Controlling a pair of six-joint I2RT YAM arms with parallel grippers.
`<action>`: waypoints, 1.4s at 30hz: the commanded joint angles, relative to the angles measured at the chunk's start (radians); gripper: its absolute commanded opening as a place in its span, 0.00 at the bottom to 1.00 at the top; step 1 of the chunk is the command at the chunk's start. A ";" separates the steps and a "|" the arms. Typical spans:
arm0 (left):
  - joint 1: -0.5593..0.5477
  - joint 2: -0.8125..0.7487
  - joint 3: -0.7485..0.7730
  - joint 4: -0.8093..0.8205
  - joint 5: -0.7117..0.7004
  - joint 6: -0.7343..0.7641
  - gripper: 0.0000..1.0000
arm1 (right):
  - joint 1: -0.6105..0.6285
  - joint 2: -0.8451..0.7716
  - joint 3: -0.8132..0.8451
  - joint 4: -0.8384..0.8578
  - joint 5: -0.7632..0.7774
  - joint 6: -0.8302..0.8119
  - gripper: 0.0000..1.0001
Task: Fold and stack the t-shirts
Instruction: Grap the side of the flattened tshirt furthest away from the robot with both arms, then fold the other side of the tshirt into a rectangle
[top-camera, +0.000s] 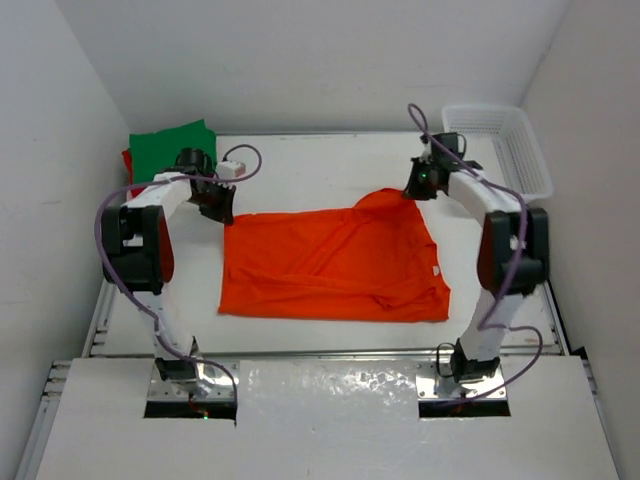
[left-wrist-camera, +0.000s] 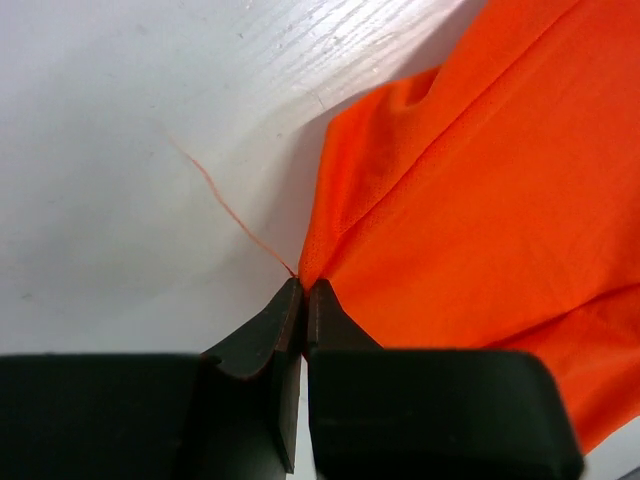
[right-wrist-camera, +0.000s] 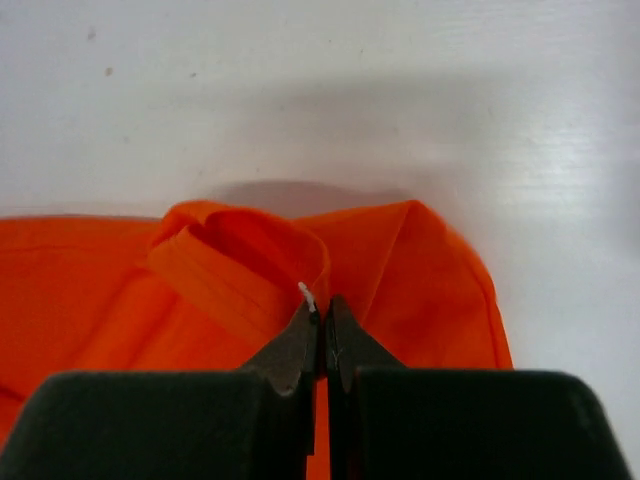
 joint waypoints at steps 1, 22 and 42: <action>-0.001 -0.127 -0.046 0.028 -0.015 0.138 0.00 | -0.011 -0.216 -0.151 0.112 0.003 0.018 0.00; -0.001 -0.232 -0.256 -0.110 -0.095 0.296 0.00 | -0.016 -0.677 -0.874 0.188 0.062 0.109 0.00; 0.005 -0.377 -0.346 -0.475 -0.038 0.707 0.25 | -0.014 -0.728 -0.870 0.125 0.050 0.090 0.00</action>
